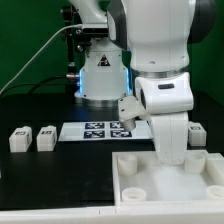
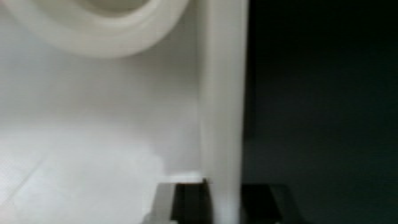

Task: Assemble one leg

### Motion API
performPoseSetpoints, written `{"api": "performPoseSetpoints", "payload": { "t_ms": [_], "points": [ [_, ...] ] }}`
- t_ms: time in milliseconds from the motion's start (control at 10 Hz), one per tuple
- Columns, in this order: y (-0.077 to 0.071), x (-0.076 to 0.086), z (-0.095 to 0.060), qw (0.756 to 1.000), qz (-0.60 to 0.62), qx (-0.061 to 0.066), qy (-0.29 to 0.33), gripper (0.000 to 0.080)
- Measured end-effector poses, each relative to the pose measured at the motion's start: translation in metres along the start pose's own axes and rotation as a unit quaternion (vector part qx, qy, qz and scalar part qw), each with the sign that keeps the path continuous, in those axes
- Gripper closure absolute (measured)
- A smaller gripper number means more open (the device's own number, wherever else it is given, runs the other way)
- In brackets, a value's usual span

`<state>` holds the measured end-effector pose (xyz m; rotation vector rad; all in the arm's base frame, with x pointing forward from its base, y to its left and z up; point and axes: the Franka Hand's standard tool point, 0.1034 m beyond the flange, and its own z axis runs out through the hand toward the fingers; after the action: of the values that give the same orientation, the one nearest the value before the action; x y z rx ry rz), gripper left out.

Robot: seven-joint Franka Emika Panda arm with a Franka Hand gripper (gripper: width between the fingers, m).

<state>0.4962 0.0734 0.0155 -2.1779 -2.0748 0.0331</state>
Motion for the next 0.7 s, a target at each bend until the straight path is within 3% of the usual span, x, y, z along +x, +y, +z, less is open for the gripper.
{"api": "performPoseSetpoints", "payload": {
  "t_ms": [300, 400, 500, 600, 700],
  "points": [
    [0.0005, -0.0009, 0.0004, 1.000, -0.003, -0.003, -0.003, 0.0732],
    [0.0005, -0.0012, 0.0006, 1.000, -0.003, -0.002, -0.003, 0.0680],
    [0.0005, -0.0015, 0.0006, 1.000, -0.003, -0.002, -0.003, 0.0498],
    [0.0005, -0.0017, 0.0005, 1.000, -0.003, -0.002, -0.003, 0.0498],
    [0.0005, -0.0017, 0.0005, 1.000, -0.002, -0.002, -0.003, 0.0360]
  ]
}}
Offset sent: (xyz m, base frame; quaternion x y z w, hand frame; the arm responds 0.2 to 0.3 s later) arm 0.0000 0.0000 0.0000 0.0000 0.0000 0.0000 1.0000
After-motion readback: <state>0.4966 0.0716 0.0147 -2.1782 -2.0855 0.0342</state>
